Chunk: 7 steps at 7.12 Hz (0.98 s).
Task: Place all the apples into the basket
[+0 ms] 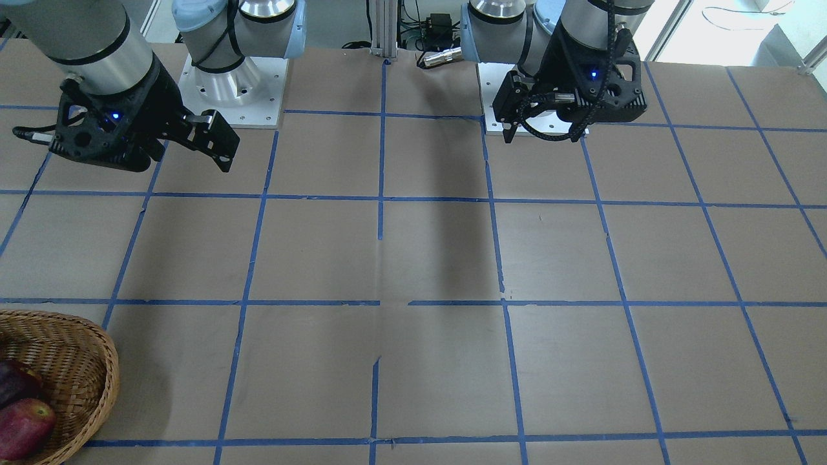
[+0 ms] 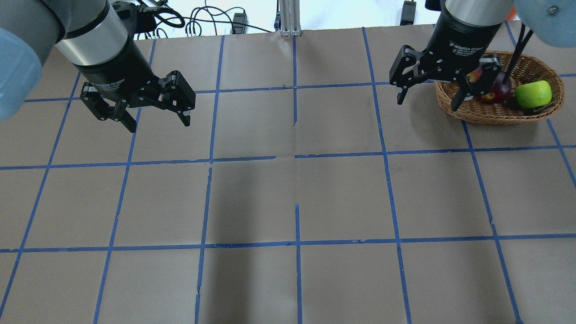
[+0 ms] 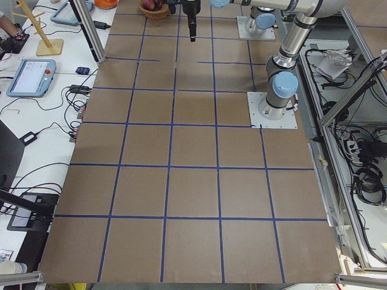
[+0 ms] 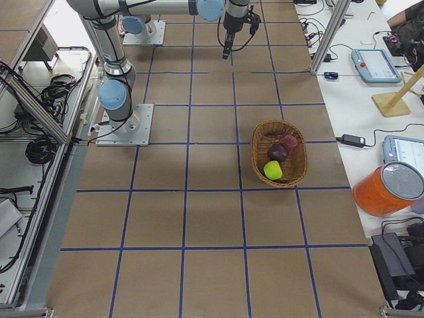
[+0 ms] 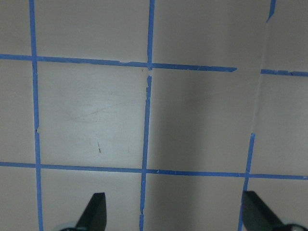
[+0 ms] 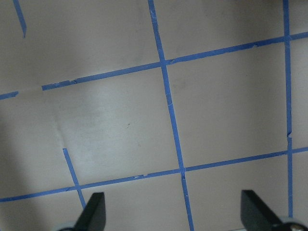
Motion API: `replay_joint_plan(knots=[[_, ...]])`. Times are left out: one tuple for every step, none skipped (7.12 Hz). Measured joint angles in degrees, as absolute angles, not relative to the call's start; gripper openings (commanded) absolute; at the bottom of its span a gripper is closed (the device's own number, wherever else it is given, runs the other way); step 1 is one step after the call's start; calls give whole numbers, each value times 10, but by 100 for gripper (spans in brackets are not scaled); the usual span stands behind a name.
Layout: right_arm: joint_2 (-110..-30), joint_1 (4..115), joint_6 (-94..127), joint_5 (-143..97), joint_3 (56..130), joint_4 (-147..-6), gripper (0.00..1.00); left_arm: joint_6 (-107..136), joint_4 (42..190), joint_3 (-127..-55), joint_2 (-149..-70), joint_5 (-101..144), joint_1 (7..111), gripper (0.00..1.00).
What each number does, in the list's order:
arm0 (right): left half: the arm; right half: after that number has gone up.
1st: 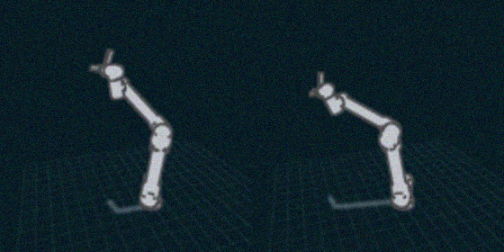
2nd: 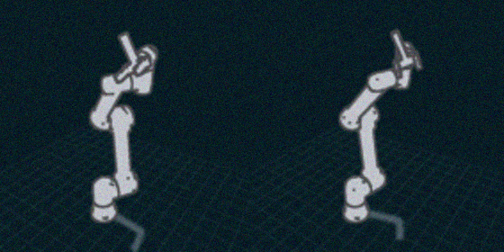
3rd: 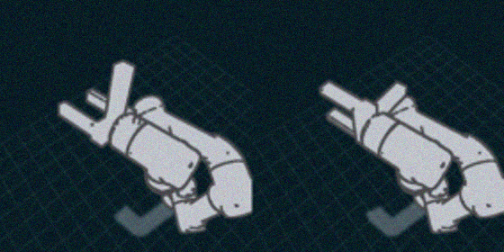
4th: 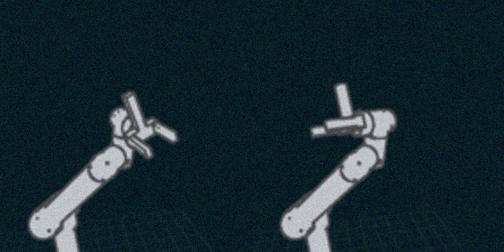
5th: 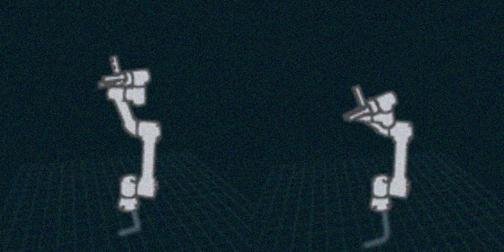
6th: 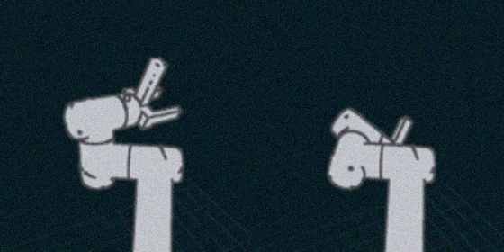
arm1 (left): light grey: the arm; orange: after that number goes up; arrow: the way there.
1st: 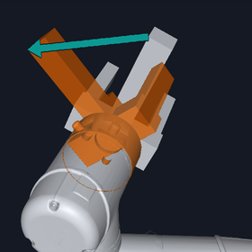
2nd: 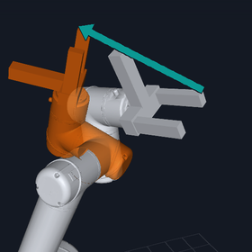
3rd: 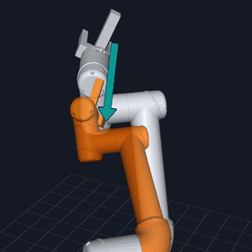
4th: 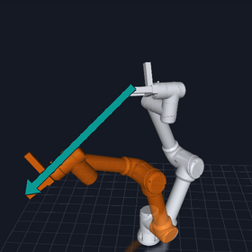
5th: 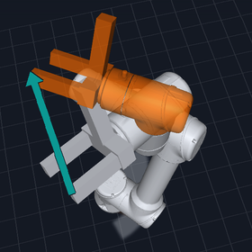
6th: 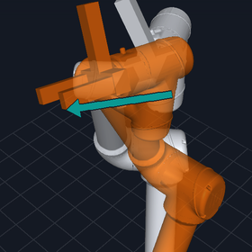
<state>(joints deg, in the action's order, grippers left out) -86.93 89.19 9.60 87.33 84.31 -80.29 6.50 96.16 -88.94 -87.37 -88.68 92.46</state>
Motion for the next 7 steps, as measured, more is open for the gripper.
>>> replay_joint_plan(knots=[[-878, 894, 97, 872, 845, -798, 100, 65, 962, -889, -874, -887, 925, 100], [-887, 895, 97, 872, 848, -792, 100, 65, 962, -889, -874, -887, 925, 100], [-894, 895, 97, 872, 851, -787, 100, 65, 962, -889, -874, -887, 925, 100], [-897, 896, 97, 873, 852, -784, 100, 65, 962, -889, -874, -887, 925, 100], [-898, 895, 97, 874, 851, -784, 100, 65, 962, -889, -874, -887, 925, 100], [-899, 895, 97, 875, 851, -784, 100, 64, 962, -889, -874, -887, 925, 100], [-899, 895, 97, 875, 852, -787, 100, 64, 962, -889, -874, -887, 925, 100]])
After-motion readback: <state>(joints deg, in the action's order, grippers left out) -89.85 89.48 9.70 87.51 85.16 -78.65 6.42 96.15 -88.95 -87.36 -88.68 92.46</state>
